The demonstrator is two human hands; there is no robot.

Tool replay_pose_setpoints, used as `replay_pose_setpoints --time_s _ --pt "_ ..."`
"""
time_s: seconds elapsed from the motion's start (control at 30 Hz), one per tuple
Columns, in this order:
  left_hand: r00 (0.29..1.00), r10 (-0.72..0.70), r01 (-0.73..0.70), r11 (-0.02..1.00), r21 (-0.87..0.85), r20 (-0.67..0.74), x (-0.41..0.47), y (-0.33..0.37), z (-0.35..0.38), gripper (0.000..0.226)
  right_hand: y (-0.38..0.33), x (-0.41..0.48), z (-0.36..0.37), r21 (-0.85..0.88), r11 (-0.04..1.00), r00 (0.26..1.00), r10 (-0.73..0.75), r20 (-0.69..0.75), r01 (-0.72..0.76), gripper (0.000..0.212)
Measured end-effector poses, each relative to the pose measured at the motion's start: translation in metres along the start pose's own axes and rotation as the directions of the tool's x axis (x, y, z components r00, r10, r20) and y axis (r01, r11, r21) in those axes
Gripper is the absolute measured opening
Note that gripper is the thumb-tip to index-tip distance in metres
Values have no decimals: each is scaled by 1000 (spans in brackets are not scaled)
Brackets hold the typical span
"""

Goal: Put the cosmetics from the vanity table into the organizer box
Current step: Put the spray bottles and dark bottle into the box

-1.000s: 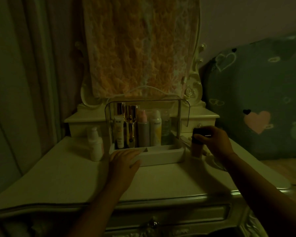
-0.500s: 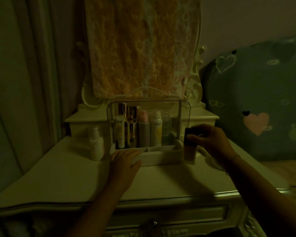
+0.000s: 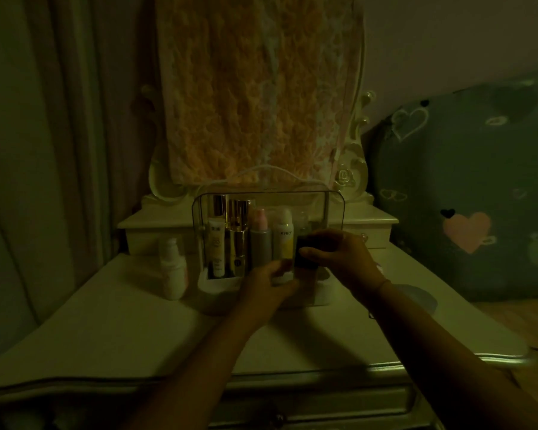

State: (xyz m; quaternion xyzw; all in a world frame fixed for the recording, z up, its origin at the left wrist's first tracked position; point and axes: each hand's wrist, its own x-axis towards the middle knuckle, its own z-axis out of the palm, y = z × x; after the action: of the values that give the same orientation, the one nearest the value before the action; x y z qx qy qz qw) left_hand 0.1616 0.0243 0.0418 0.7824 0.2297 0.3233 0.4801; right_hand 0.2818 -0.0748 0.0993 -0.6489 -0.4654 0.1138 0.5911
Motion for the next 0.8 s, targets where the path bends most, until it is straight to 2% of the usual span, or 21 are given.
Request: replay_pose_setpoints --time_s 0.07,0.13,0.33,0.47,0.57,0.67,0.8 --pt "1000 -9 8 998 -58 -2 10 10 3 27 -1 5 3 27 1000 1000 -12 -4 12 31" --pt "1000 -16 16 998 -59 2 18 14 2 26 -2 8 3 29 999 1000 -25 -4 25 23" --pt "999 -33 33 994 -107 1 29 16 1 24 -5 21 -1 -38 998 999 -41 34 42 27" --pt "999 -35 34 995 -96 -15 33 16 3 19 -17 36 -7 -268 961 987 -29 159 71 35" --pt "999 -31 29 993 -116 -23 35 16 6 15 -31 49 -11 -471 868 959 -17 284 155 30" --pt "998 -39 34 995 -92 -51 34 10 6 21 -38 58 -14 -546 818 940 17 341 183 29" --pt "997 -59 60 998 13 -47 24 -2 -3 32 -43 66 -13 -632 752 941 50 335 185 33"
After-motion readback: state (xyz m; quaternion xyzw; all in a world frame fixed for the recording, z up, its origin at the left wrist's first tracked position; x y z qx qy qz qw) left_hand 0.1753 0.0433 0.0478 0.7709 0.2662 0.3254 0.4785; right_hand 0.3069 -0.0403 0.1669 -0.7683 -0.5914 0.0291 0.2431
